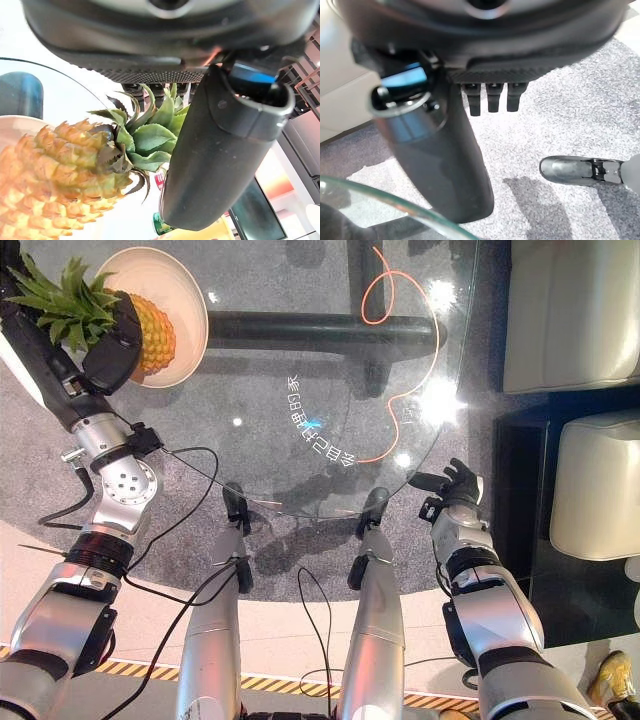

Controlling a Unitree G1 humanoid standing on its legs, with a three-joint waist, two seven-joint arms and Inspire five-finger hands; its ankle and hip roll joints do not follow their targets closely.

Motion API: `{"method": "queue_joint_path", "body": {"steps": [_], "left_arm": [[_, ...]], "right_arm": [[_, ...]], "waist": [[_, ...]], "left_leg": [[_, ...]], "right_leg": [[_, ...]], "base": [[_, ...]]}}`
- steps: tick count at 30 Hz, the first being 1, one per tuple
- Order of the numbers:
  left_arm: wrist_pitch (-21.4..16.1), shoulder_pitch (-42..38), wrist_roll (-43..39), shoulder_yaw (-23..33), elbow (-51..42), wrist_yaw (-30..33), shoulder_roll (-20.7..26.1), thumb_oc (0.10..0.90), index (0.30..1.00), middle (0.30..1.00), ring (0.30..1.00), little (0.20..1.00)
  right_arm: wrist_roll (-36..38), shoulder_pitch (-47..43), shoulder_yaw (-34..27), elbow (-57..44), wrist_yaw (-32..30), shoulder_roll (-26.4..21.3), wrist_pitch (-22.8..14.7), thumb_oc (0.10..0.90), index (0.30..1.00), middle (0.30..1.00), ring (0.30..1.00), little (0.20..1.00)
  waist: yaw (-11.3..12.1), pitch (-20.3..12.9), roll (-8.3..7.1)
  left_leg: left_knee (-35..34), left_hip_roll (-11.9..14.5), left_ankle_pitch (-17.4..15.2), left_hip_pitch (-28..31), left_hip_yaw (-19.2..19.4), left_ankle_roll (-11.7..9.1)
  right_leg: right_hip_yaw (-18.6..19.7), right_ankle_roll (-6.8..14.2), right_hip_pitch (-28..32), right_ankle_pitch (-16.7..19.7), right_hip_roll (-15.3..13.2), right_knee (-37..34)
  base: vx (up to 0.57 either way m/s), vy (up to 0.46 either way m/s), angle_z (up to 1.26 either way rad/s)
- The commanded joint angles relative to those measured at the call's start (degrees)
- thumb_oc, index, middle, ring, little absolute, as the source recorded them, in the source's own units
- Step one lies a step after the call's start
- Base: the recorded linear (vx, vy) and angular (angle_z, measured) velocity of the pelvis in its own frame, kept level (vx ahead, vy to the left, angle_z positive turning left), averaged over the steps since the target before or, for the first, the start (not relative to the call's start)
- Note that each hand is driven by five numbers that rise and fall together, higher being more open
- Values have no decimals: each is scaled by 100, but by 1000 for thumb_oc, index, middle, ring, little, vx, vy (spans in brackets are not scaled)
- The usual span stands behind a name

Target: Pick up the fruit to the plate

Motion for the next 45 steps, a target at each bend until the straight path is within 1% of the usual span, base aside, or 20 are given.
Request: {"method": "queue_joint_path", "body": {"steps": [1,12,21,26,32,34,38,45], "left_arm": [[-583,-189,484,279,-757,127,115,800,900,900,900,900],[-615,-64,748,278,-1263,91,197,800,900,900,900,900],[-558,-52,787,282,-1600,34,257,800,900,900,900,900],[-489,-29,796,315,-1862,-19,264,800,900,900,900,900],[-447,-25,809,347,-2026,-28,309,800,900,900,900,900],[-361,-47,799,363,-2102,-42,322,800,900,900,900,900],[-313,-24,772,381,-2160,-75,367,800,900,900,900,900],[-166,49,585,459,-2248,-230,523,800,900,900,900,900]], "right_arm": [[60,205,-210,-95,-152,-243,-153,800,900,900,900,900],[73,256,-279,-92,-137,-289,-137,800,900,900,900,900],[102,288,-321,-94,-132,-272,-130,800,900,900,900,900],[101,385,-371,-49,-105,-256,-183,800,900,900,900,900],[84,402,-415,9,-45,-312,-157,800,900,900,900,900],[94,413,-415,18,-42,-302,-143,800,900,900,900,900],[107,479,-427,45,-27,-286,-132,800,900,900,900,900],[119,761,-554,93,8,-250,-146,800,900,900,900,900]], "waist": [[108,-154,-23],[158,-154,-24],[188,-154,-37],[194,-154,-19],[204,-154,-7],[209,-154,-15],[217,-154,-32],[214,-154,-63]], "left_leg": [[723,-188,-608,-311,-624,-206],[667,-184,-584,-164,-615,-202],[609,-181,-580,-35,-613,-204],[618,-176,-595,70,-601,-199],[593,-164,-585,160,-587,-211],[544,-158,-573,230,-586,-214],[424,-141,-539,411,-572,-223],[240,-96,-518,898,-497,-234]], "right_leg": [[-279,241,169,-104,-106,-82],[-327,253,343,-105,-126,-99],[-352,278,474,-88,-150,-142],[-353,296,575,-88,-188,-140],[-366,300,682,-80,-210,-185],[-370,304,753,-82,-208,-224],[-376,309,926,-87,-198,-297],[-407,358,1406,-80,-249,-454]], "base": [[0,0,0],[-4,-2,1],[-7,-7,3],[0,0,0],[0,0,0],[0,0,0],[0,0,0],[0,0,0]]}}
